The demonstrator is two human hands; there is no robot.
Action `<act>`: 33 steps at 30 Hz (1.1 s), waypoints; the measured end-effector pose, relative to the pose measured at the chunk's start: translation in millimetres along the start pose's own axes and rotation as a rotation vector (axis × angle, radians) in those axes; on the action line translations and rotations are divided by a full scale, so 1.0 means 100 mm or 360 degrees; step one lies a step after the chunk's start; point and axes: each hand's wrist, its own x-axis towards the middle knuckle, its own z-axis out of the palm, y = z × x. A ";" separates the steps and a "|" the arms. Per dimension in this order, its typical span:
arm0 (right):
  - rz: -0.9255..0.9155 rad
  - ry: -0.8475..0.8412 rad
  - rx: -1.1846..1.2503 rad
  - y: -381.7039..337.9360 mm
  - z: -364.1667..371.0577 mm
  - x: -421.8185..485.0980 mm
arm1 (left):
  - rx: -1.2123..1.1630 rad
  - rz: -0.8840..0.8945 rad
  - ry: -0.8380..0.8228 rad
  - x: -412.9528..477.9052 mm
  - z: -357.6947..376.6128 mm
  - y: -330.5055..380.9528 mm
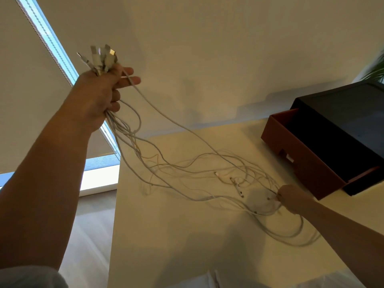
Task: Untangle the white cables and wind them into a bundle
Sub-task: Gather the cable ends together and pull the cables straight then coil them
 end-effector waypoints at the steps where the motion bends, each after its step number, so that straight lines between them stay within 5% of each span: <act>1: -0.0031 0.0006 0.0069 -0.02 -0.03 0.00 | 0.0017 -0.0064 -0.0053 0.00 0.00 0.01; 6: -0.0283 0.0448 0.0778 -0.50 -0.44 -0.19 | 0.0004 -0.0173 -0.0100 -0.06 0.08 -0.04; 11: -0.1073 0.1043 0.1214 -1.35 -0.96 -0.67 | -0.0354 -0.0089 -0.0068 -0.19 0.29 0.01; 16: -0.1584 0.0977 0.1373 -1.97 -1.33 -1.17 | -0.0554 -0.0030 -0.0086 -0.39 0.48 0.10; 28: -0.1251 0.1064 0.1902 -2.29 -1.41 -1.24 | -0.0906 0.0042 0.0054 -0.61 0.60 0.16; 33: -0.1465 0.0686 0.1860 -2.20 -1.43 -1.24 | -0.0815 0.0094 0.0134 -0.57 0.60 0.12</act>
